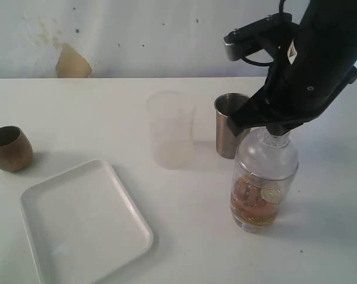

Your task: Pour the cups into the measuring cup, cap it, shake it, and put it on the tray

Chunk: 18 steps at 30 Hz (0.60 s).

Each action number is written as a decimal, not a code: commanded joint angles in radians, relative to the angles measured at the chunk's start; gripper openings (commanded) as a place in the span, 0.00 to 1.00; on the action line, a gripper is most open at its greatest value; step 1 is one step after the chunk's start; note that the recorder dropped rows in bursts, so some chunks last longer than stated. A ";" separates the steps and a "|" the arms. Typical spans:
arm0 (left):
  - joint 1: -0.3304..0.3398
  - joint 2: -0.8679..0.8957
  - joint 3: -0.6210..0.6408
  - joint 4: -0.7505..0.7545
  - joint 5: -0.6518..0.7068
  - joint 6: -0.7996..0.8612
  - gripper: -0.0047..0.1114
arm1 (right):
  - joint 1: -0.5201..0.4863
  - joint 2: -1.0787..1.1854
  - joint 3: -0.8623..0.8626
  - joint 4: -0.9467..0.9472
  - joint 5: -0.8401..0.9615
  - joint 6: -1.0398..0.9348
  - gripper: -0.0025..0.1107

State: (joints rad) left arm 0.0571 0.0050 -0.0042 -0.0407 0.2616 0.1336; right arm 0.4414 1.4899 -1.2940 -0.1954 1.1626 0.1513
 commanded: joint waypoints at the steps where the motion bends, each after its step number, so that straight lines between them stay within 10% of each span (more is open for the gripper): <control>1: 0.000 -0.005 0.004 0.002 -0.005 -0.001 0.04 | -0.005 0.026 0.017 0.010 0.014 -0.024 0.02; 18: 0.000 -0.005 0.004 0.002 -0.005 -0.001 0.04 | -0.005 -0.057 -0.135 0.010 0.044 -0.042 0.02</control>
State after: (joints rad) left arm 0.0571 0.0050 -0.0042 -0.0407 0.2616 0.1336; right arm 0.4414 1.4551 -1.4098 -0.1806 1.1900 0.1195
